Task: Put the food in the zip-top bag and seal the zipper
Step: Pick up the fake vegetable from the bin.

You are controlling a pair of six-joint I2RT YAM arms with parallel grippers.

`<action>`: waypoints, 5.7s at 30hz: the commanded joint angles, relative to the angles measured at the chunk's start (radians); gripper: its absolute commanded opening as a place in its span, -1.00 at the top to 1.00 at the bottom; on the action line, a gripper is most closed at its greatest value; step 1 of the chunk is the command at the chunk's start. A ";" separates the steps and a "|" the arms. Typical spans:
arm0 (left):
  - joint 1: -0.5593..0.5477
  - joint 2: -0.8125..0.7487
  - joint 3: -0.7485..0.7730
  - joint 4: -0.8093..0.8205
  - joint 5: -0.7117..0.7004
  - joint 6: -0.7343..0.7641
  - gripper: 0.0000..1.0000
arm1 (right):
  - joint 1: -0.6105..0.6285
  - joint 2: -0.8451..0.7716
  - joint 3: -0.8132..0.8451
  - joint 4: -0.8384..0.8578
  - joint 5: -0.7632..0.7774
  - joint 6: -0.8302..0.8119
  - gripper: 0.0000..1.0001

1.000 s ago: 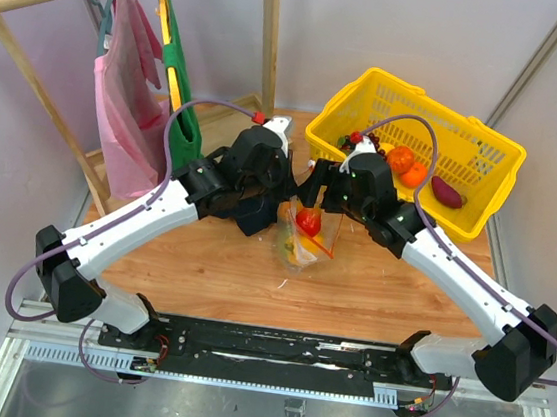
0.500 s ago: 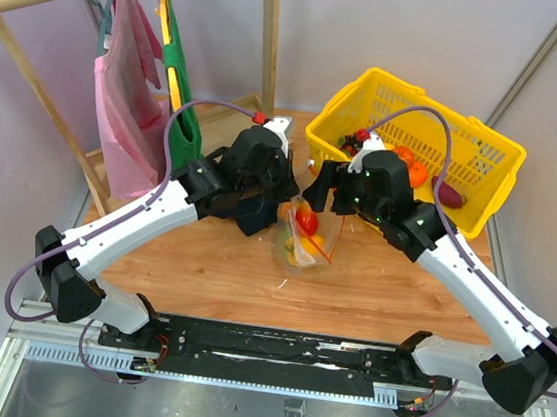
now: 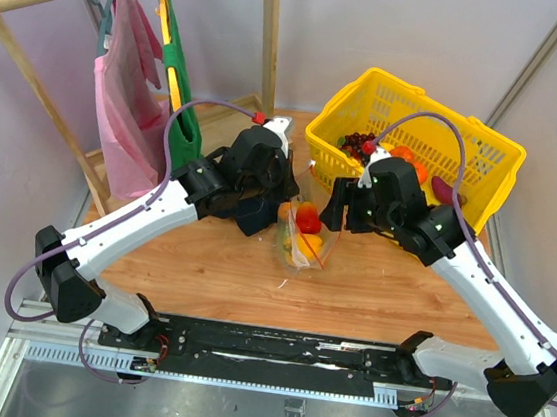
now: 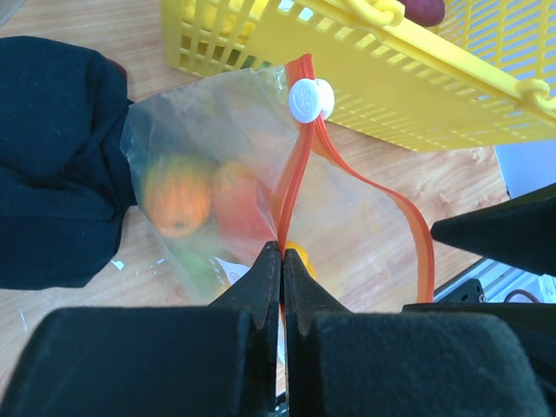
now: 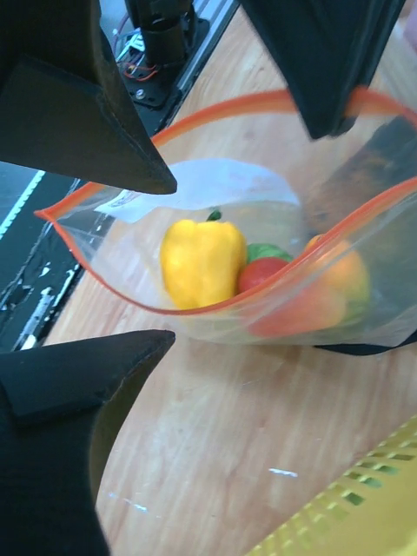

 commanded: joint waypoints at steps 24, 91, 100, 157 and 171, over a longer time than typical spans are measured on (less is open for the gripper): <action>-0.003 -0.058 0.006 -0.098 -0.002 0.022 0.99 | 0.015 0.068 0.129 -0.230 0.004 -0.020 0.99; -0.003 -0.026 -0.038 0.024 0.002 0.122 0.99 | -0.816 0.828 0.452 0.032 0.190 -0.848 -0.82; -0.003 -0.022 -0.048 0.032 0.010 0.122 0.99 | -0.837 0.942 0.437 0.098 0.248 -0.834 -0.80; -0.003 -0.048 -0.067 0.056 0.023 0.121 0.99 | -0.805 1.027 0.240 0.501 0.217 -1.201 -0.49; -0.003 -0.051 -0.071 0.060 0.027 0.120 0.99 | -0.815 1.127 0.330 0.303 -0.034 -1.138 -0.13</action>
